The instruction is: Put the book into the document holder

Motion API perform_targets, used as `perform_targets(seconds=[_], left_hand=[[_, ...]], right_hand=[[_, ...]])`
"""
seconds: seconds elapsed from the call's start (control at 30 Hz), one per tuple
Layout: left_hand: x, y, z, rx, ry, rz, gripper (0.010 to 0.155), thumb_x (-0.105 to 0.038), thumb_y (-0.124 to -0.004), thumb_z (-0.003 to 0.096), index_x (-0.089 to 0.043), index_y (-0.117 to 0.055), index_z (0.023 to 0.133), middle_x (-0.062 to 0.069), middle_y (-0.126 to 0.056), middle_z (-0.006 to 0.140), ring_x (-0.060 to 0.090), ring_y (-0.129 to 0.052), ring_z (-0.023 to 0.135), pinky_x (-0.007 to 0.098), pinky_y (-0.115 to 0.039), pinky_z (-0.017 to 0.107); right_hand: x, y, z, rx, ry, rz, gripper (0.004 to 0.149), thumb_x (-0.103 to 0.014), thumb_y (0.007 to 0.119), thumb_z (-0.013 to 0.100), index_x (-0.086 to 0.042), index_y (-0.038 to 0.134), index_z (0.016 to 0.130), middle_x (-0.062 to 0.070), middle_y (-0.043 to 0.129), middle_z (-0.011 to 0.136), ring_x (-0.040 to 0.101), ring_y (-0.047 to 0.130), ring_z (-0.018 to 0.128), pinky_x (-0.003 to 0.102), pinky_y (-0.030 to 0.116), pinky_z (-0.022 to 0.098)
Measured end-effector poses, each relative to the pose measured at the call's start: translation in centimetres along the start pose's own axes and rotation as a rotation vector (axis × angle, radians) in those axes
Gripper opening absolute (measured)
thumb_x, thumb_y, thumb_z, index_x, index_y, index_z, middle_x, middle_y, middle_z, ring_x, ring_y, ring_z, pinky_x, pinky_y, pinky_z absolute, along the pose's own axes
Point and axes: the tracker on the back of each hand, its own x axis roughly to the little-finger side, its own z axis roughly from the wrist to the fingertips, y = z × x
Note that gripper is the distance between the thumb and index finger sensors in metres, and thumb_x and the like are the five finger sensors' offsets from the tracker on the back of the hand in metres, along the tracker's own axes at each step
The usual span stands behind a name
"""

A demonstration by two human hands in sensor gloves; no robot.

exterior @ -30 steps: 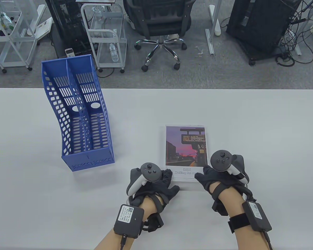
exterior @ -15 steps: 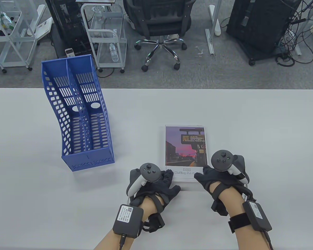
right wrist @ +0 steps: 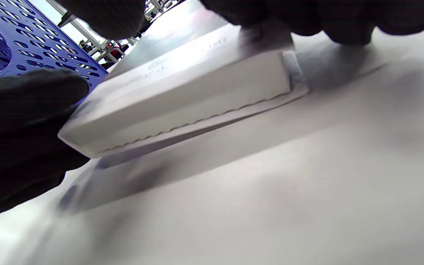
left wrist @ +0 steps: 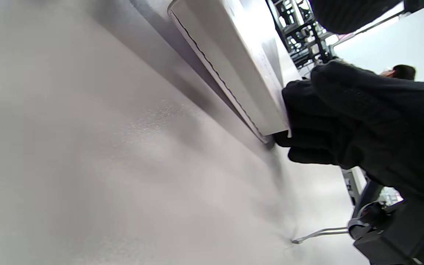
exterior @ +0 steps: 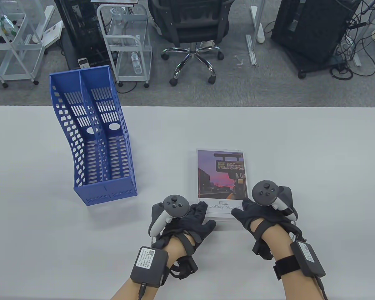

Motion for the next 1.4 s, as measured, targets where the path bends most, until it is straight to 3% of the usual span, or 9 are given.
perform_targets(seconds=[0.27, 0.57, 0.7, 0.83, 1.1, 1.23, 1.4], left_hand=[[-2.4, 1.1, -2.6, -0.115, -0.134, 0.037, 0.082, -0.065, -0.065, 0.0416, -0.033, -0.025, 0.105, 0.002, -0.018, 0.114, 0.037, -0.047, 0.112, 0.060, -0.022, 0.074], [-5.6, 0.0, -4.3, -0.241, -0.296, 0.328, 0.080, -0.065, -0.065, 0.0414, -0.035, -0.029, 0.106, -0.003, -0.021, 0.115, 0.035, -0.054, 0.112, 0.061, -0.026, 0.075], [-6.1, -0.5, -4.4, -0.256, -0.351, 0.327, 0.080, -0.065, -0.065, 0.0410, -0.037, -0.027, 0.106, -0.005, -0.021, 0.116, 0.034, -0.055, 0.113, 0.061, -0.027, 0.075], [-6.7, -0.5, -4.8, -0.290, -0.437, 0.300, 0.080, -0.067, -0.064, 0.0404, -0.040, -0.026, 0.105, -0.010, -0.025, 0.118, 0.033, -0.057, 0.113, 0.061, -0.029, 0.076], [-7.4, -0.8, -4.6, -0.264, -0.492, 0.292, 0.081, -0.068, -0.064, 0.0398, -0.041, -0.022, 0.104, -0.012, -0.028, 0.119, 0.037, -0.063, 0.109, 0.062, -0.036, 0.076], [-7.3, -0.6, -3.8, -0.250, -0.497, 0.244, 0.081, -0.068, -0.063, 0.0399, -0.042, -0.021, 0.104, -0.015, -0.029, 0.119, 0.035, -0.060, 0.111, 0.062, -0.034, 0.077], [-6.4, -0.3, -2.9, -0.132, -0.525, 0.055, 0.082, -0.067, -0.064, 0.0405, -0.043, -0.016, 0.102, -0.018, -0.025, 0.119, 0.036, -0.052, 0.114, 0.063, -0.029, 0.076]], right_hand=[[0.8, 0.3, 0.2, -0.051, -0.024, 0.184, 0.080, -0.052, 0.070, 0.046, 0.009, 0.044, 0.091, 0.042, 0.046, 0.094, 0.067, 0.050, 0.082, 0.075, 0.055, 0.053], [2.2, 0.2, 0.6, -0.058, -0.030, 0.478, 0.078, -0.053, 0.066, 0.046, 0.009, 0.048, 0.091, 0.039, 0.041, 0.098, 0.065, 0.039, 0.086, 0.073, 0.046, 0.056], [2.6, 0.3, 0.7, -0.079, -0.046, 0.578, 0.079, -0.054, 0.063, 0.047, 0.008, 0.047, 0.092, 0.039, 0.039, 0.099, 0.065, 0.038, 0.086, 0.073, 0.046, 0.057], [2.6, 0.6, 0.8, -0.137, -0.080, 0.679, 0.077, -0.055, 0.062, 0.047, 0.007, 0.052, 0.091, 0.039, 0.049, 0.097, 0.065, 0.051, 0.084, 0.072, 0.055, 0.055], [1.1, 0.2, 0.3, -0.130, -0.211, 0.879, 0.083, -0.060, 0.060, 0.046, 0.004, 0.039, 0.095, 0.040, 0.044, 0.098, 0.067, 0.048, 0.085, 0.073, 0.054, 0.055], [0.3, -0.2, -0.4, -0.157, -0.302, 0.925, 0.088, -0.062, 0.063, 0.046, 0.001, 0.027, 0.096, 0.036, 0.030, 0.101, 0.068, 0.037, 0.087, 0.075, 0.047, 0.057], [-0.6, -0.8, -1.0, -0.125, -0.331, 0.801, 0.089, -0.057, 0.071, 0.047, 0.002, 0.025, 0.095, 0.036, 0.030, 0.101, 0.067, 0.042, 0.087, 0.076, 0.049, 0.056]])
